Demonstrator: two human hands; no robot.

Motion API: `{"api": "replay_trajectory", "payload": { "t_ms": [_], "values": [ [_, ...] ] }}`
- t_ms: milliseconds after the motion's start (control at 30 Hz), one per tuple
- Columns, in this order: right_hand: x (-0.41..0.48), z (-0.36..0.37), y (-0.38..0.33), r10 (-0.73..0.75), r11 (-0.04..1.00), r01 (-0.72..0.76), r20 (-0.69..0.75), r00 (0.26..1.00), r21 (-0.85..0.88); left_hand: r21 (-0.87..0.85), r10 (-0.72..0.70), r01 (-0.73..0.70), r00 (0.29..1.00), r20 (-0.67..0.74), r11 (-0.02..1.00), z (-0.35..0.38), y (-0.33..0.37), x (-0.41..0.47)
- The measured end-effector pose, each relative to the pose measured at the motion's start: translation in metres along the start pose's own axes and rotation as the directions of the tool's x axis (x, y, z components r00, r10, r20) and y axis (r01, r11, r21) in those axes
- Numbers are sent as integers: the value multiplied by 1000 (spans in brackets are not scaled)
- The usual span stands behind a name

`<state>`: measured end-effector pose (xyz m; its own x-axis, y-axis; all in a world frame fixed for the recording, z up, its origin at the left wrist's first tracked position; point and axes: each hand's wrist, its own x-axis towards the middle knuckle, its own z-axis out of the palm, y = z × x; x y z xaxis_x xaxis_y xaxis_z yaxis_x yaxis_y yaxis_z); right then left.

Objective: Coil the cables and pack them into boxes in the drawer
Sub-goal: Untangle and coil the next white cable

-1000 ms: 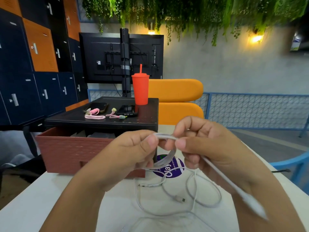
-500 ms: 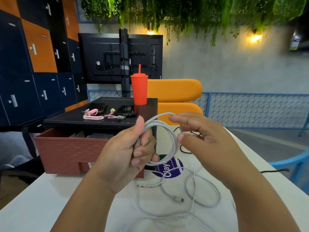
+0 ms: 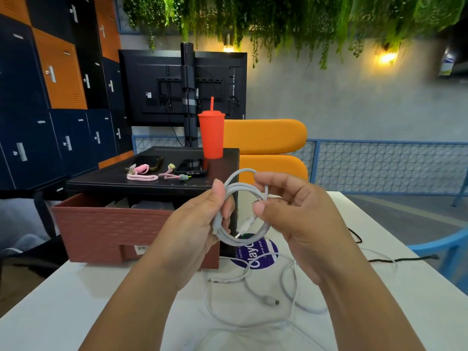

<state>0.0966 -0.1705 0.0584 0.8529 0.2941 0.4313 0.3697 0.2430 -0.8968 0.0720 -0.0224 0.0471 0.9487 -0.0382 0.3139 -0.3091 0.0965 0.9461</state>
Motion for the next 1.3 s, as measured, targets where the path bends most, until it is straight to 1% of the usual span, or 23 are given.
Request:
{"api": "replay_trajectory", "payload": {
  "t_ms": [67,100,233,367,433,500,633,733,800,833,867,933,1000,1033,1100,1167,1233,1300],
  "values": [
    [-1,4,1,10,1000,-10,12,1000,-7,-22,21,-21,1000,3,1000,2,0,-1],
    [-1,7,1,8,999,-8,12,1000,-43,-46,35,-35,999,1,998,2,1,-1],
    [-4,22,6,-3,965,-2,-20,1000,-263,-144,74,-85,994,-80,986,1,0,1],
    [-5,29,12,-6,905,-27,-77,997,-424,-127,108,-131,979,-171,983,1,-1,4],
    [-5,29,11,45,895,-87,-106,993,-438,-83,140,-161,967,-212,984,2,-1,5],
    [-5,27,11,109,903,-137,-93,990,-408,-24,175,-186,953,-248,982,1,0,5],
    [-7,23,7,210,916,-185,31,977,-355,18,194,-199,927,-322,980,-4,-4,8],
    [-10,22,1,246,925,-190,137,960,-330,76,207,-192,900,-385,978,-2,-8,8],
    [-12,21,-4,230,930,-157,190,955,-333,200,261,-192,870,-418,961,3,-10,6],
    [-13,21,-6,206,926,-127,194,959,-357,260,294,-196,856,-425,946,4,-10,6],
    [-14,19,-9,168,918,-86,182,969,-388,296,313,-196,849,-425,935,4,-9,5],
    [-13,13,-16,52,902,9,129,990,-431,304,304,-184,857,-417,935,-3,-7,6],
    [-12,4,-22,-84,891,105,67,994,-441,225,250,-175,895,-368,958,-13,-3,7],
    [-11,0,-24,-154,877,152,32,988,-455,137,211,-175,921,-327,975,-16,1,6],
    [-11,-3,-23,-297,817,225,-52,954,-530,-94,148,-168,970,-193,981,-19,5,3],
    [-9,-3,-19,-409,762,260,-129,903,-593,-308,126,-126,992,-20,943,-16,8,0],
    [-7,-1,-13,-453,755,257,-196,870,-603,-447,129,-65,985,114,892,-12,8,-1],
    [-6,3,-9,-433,793,233,-251,866,-563,-503,114,-14,979,168,864,-6,8,-2]
  ]
}}
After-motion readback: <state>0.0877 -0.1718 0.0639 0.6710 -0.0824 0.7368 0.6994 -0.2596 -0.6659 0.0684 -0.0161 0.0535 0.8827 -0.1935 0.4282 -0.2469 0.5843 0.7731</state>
